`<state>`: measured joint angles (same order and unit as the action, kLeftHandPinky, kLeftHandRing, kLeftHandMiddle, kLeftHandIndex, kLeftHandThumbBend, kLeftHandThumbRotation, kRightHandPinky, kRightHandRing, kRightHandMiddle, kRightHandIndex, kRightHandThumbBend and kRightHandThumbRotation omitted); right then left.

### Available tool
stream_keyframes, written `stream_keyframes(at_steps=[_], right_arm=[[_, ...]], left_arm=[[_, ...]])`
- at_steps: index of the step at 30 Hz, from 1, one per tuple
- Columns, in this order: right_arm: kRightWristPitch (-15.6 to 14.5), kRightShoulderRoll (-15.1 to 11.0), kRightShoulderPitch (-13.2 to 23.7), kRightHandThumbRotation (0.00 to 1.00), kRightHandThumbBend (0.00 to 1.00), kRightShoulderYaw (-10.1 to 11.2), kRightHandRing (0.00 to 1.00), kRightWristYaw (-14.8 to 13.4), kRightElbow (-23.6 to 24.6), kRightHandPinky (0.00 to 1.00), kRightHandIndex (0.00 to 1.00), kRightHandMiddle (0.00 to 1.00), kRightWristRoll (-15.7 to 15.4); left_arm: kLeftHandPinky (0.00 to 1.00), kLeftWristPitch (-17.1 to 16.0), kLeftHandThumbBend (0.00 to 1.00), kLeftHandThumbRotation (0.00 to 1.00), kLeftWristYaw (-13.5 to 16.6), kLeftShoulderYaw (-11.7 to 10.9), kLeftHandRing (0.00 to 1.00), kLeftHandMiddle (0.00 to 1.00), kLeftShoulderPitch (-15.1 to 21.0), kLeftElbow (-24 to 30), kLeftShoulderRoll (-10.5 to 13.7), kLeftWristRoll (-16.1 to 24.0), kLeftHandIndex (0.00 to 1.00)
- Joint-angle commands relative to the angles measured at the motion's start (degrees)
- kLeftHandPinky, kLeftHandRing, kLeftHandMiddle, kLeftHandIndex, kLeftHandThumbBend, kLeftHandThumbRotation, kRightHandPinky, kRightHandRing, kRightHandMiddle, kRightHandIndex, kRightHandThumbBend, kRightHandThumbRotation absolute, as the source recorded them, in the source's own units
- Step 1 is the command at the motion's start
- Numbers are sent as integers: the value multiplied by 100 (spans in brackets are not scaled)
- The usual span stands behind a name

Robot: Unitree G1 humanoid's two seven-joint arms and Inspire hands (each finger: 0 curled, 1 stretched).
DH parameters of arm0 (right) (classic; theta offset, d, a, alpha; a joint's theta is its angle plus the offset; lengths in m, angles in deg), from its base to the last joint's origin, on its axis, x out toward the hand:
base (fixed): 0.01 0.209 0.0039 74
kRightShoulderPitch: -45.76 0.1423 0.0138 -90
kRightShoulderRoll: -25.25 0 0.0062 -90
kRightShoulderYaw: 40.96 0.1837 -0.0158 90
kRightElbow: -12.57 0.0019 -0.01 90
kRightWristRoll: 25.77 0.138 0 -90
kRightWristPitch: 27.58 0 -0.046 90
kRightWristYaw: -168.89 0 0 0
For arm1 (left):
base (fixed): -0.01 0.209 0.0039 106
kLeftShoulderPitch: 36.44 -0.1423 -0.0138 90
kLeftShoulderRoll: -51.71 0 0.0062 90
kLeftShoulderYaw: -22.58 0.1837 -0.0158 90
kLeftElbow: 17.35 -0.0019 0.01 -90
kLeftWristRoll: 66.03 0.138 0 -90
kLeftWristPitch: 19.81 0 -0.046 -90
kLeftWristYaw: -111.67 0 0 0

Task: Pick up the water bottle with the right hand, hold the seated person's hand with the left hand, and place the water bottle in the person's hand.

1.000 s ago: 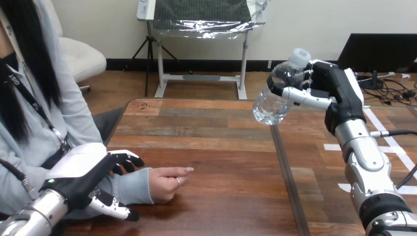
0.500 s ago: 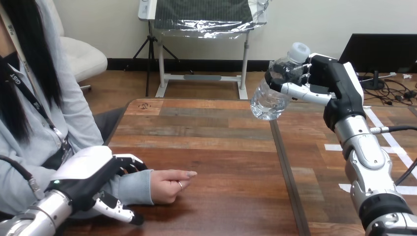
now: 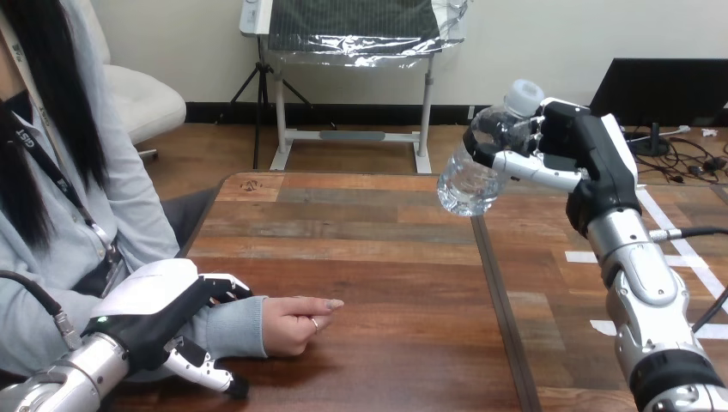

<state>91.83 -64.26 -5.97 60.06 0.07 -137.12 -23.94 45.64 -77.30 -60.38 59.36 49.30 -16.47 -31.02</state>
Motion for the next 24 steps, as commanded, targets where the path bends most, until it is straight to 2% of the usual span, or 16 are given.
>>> stream_keyframes(at_steps=[1,8,16,24], right_arm=[[95,1,214,0,73,14,33,39,511,28,45,41,145],[115,-9,160,0,72,-16,35,84,581,29,45,41,140],[127,9,138,0,72,-12,35,157,604,29,45,42,170],[171,14,130,0,73,-34,35,189,575,29,45,43,152]], left_arm=[[53,30,100,17,164,41,58,63,282,-30,-49,-77,66],[48,-73,100,10,314,73,53,58,230,-48,-85,-89,58],[42,-96,100,4,227,122,46,51,203,17,-69,-186,50],[35,-144,100,1,290,131,38,44,155,120,-59,-211,43]])
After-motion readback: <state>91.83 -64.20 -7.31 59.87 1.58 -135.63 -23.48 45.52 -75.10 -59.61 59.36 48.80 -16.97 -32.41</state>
